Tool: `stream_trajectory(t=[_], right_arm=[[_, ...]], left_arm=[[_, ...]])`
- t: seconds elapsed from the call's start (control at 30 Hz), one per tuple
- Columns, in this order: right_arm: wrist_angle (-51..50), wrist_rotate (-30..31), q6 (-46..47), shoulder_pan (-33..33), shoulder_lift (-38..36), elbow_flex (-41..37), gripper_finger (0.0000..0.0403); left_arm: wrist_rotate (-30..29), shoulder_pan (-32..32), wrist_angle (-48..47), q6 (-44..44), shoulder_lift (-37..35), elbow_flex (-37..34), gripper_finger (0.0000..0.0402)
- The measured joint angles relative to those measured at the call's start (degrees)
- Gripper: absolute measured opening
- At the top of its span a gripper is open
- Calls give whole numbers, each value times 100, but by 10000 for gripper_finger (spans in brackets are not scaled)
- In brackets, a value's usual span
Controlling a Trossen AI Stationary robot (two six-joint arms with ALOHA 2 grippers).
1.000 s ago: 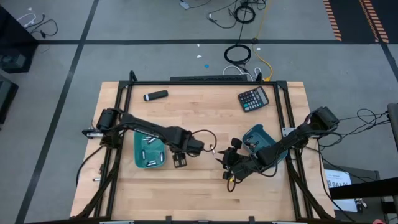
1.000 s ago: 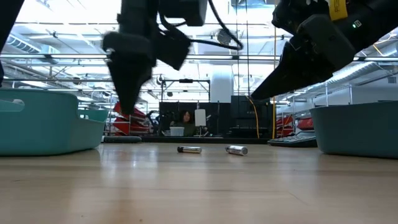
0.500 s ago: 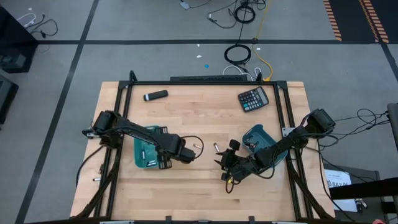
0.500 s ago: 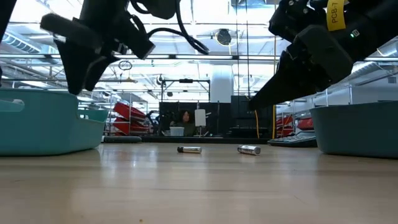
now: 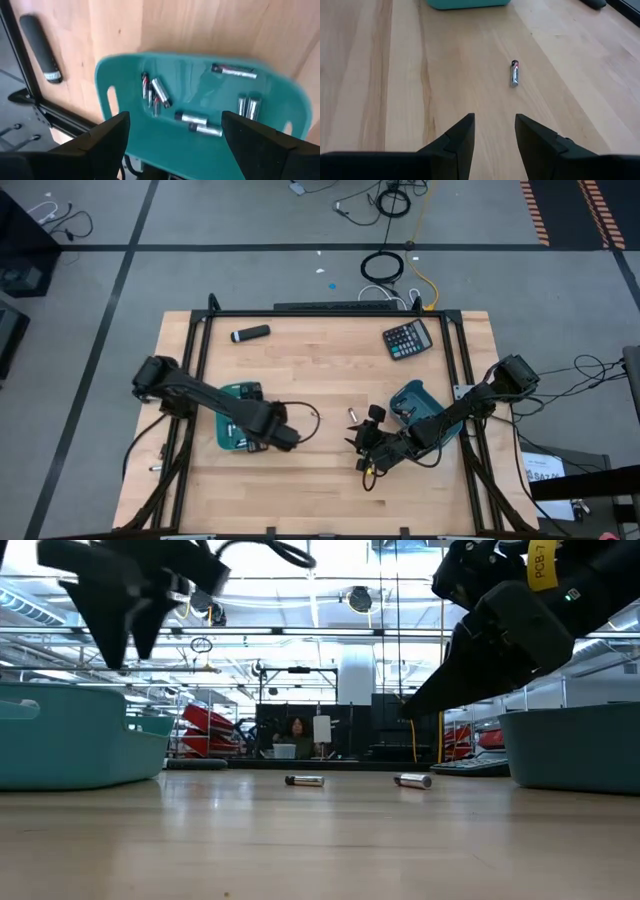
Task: Sort batteries
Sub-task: Put the silver battery into the light blue bin
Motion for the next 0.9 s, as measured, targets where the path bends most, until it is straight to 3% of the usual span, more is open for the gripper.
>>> stream_trajectory(t=[0.13,0.3,0.53,0.73,0.9], right_arm=[[-113,-105,-115,-19,-130,4,132],[-761,-946,-328,-485,-513,365,132],[-2868,-1725,-320,-1395,-581,1098,132],[-4168,-2967,-15,-2121,-565,1423,121],[-4884,-3452,154,-2531,-533,1558,99]], left_arm=[[-145,-171,0,-230,-530,-305,323],[-809,-355,471,-406,-1200,-562,324],[-1343,-394,2092,-115,-1877,-1065,324],[-1705,-391,3485,588,-1942,-1786,324],[-1766,-313,4710,1068,-1942,-2342,324]])
